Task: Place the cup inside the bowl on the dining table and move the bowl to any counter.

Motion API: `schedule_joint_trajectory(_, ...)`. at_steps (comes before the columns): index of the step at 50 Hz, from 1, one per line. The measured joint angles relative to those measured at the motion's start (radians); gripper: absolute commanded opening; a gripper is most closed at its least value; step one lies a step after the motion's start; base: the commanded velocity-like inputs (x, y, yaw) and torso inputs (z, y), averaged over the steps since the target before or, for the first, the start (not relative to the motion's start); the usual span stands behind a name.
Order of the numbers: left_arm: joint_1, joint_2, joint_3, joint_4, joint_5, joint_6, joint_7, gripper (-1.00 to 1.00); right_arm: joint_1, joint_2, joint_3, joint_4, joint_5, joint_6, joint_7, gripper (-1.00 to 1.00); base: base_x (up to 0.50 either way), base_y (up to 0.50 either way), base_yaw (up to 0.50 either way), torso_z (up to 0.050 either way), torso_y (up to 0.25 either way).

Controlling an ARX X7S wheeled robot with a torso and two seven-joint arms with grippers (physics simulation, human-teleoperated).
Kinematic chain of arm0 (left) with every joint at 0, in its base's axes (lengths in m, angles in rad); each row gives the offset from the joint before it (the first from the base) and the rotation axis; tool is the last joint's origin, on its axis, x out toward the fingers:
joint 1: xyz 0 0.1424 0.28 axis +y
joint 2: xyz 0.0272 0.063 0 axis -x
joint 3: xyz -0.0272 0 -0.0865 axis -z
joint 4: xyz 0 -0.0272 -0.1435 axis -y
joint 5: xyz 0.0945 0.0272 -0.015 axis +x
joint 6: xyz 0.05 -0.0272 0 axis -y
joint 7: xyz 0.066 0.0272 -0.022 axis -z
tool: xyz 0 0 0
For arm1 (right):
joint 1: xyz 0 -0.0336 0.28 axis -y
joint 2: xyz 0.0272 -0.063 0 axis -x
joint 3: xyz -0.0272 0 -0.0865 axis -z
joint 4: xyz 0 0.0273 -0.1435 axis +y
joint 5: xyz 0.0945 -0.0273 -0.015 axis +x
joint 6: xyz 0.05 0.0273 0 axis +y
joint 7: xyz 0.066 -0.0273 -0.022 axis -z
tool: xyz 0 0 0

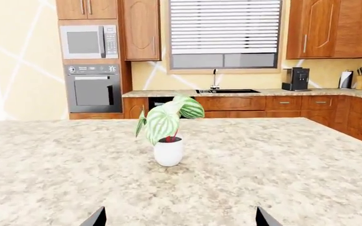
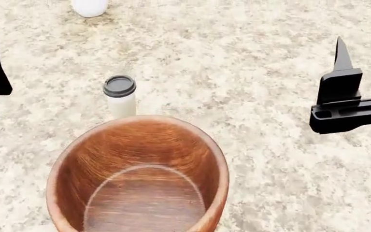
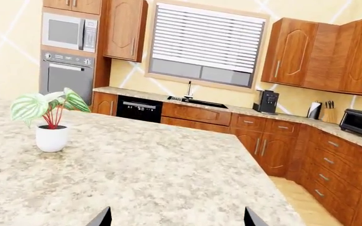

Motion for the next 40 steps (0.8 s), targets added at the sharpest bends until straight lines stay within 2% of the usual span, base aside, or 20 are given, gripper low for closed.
schedule_joint_trajectory(10, 0.000, -0.005, -0.003, 0.004, -0.007, -0.007, -0.001, 1.00, -0.003, 0.003, 0.000, 0.002, 0.009, -0.004, 0.008, 1.00, 0.35, 0.21, 0.00, 0.000, 0.001)
schedule_joint_trajectory(16, 0.006, -0.006, 0.008, 0.009, -0.012, -0.012, 0.002, 1.00, 0.016, 0.065, 0.029, 0.024, 0.198, 0.005, 0.164, 1.00, 0.02, 0.01, 0.00, 0.000, 0.002)
schedule_joint_trajectory(23, -0.005, 0.006, 0.021, 0.005, -0.037, -0.046, 0.011, 1.00, -0.024, 0.116, 0.005, 0.048, 0.297, -0.073, 0.237, 1.00, 0.00, 0.00, 0.00, 0.000, 0.000)
schedule_joint_trajectory(40, -0.195, 0.121, 0.084, -0.170, -0.084, -0.117, 0.023, 1.00, -0.077, 0.166, -0.007, 0.067, 0.390, -0.136, 0.298, 1.00, 0.00, 0.00, 0.00, 0.000, 0.000)
